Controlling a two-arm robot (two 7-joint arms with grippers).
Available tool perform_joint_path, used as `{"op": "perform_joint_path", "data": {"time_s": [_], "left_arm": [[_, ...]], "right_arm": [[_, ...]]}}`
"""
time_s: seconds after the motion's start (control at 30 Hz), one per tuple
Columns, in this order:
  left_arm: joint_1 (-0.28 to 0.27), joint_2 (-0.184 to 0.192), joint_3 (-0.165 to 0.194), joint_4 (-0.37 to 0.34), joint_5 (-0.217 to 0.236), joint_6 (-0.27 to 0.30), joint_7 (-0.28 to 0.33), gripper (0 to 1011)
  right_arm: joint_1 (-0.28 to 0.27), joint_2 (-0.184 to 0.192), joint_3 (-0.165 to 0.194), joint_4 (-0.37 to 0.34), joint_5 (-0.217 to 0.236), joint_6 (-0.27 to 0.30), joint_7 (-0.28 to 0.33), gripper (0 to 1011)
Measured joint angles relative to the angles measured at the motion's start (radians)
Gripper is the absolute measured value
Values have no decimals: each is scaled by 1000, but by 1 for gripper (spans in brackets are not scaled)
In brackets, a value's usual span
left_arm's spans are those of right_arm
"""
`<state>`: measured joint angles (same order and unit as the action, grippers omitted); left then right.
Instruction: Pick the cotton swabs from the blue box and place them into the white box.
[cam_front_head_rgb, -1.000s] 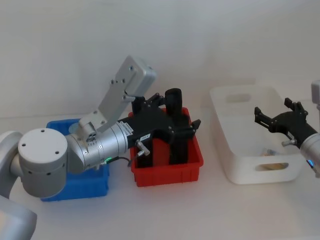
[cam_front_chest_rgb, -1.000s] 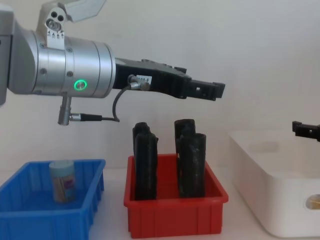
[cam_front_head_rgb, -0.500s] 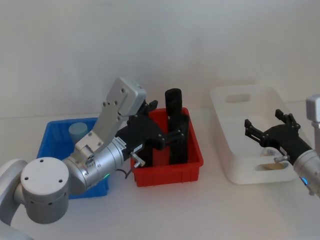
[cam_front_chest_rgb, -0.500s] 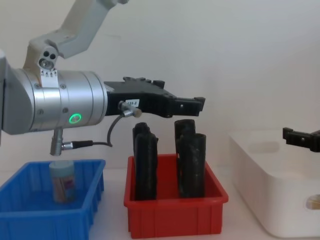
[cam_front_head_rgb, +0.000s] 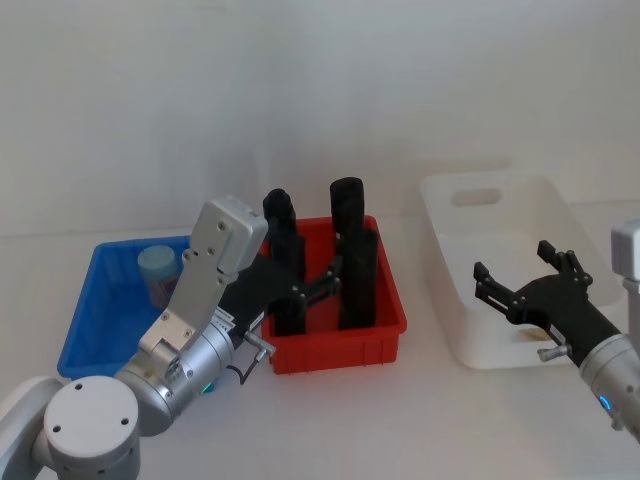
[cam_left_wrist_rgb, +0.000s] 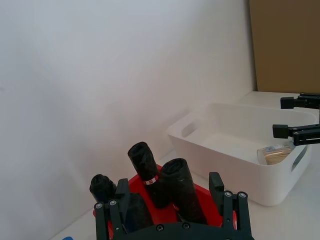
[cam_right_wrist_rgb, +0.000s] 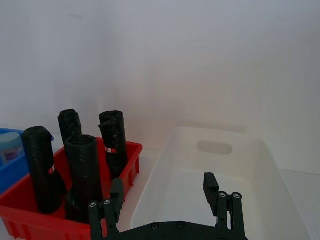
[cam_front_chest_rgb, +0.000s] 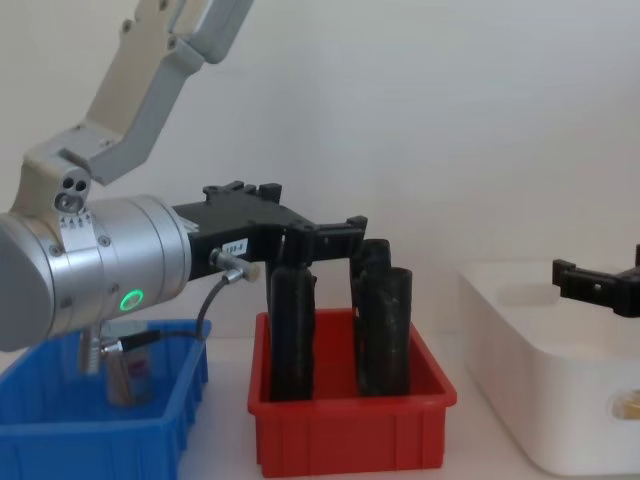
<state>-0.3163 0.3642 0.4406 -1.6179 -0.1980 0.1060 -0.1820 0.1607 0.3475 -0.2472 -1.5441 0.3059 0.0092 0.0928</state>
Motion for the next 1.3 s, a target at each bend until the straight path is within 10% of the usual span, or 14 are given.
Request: {"op": "perform_joint_path", "data": {"time_s": [0.63,1.3], "left_arm": [[79,18,14,-9,-3,-91,169,1004],[79,18,14,-9,-3,-92,171,1004]], "right_arm": [[-167,-10,21,-213,-18,25,-26,1002],[-173,-11,22,-220,-21,25,-21,1002]]}}
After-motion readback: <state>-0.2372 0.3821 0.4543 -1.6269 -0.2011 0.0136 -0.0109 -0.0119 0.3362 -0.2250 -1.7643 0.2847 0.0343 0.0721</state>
